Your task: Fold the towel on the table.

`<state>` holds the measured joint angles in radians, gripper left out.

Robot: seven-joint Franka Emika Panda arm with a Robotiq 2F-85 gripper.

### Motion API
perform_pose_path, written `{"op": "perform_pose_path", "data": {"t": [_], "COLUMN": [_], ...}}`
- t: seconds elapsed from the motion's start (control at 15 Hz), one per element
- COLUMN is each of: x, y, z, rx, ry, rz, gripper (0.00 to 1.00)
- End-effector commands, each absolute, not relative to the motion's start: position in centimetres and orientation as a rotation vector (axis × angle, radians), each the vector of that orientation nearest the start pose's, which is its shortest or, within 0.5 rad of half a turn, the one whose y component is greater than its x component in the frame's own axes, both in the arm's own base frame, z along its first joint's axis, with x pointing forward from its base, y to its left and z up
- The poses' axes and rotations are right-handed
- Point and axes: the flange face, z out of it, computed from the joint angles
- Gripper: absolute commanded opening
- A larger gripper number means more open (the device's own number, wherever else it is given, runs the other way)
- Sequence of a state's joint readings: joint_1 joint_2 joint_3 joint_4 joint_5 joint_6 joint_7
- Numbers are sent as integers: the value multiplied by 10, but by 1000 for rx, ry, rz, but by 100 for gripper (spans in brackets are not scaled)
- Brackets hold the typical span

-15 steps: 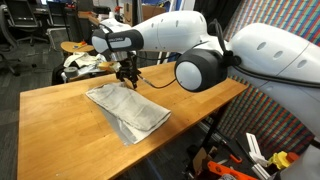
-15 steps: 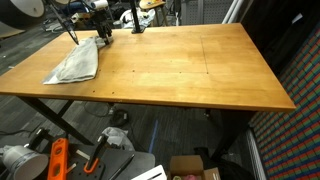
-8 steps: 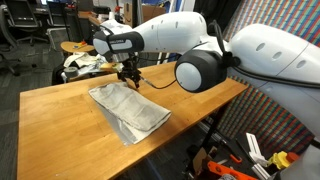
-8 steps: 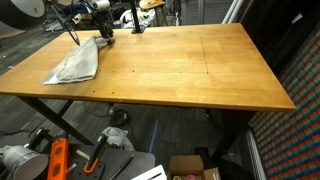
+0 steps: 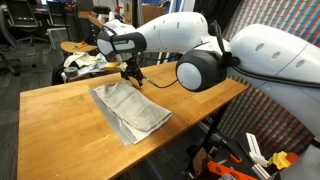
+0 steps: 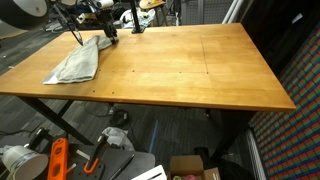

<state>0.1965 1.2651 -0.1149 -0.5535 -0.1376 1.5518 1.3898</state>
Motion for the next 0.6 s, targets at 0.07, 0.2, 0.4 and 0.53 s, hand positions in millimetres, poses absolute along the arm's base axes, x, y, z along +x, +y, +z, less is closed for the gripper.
{"op": "perform_pose_path", "data": {"t": [0.07, 0.2, 0.4, 0.53], "x": [775, 776, 789, 797], "y": [89, 95, 103, 102], "z": [218, 222, 238, 249], "rx": [-2869, -2867, -2780, -2728], "ry": [2015, 1971, 1892, 1846], "rz": [-25, -22, -112, -168], "gripper": [100, 100, 100, 100]}}
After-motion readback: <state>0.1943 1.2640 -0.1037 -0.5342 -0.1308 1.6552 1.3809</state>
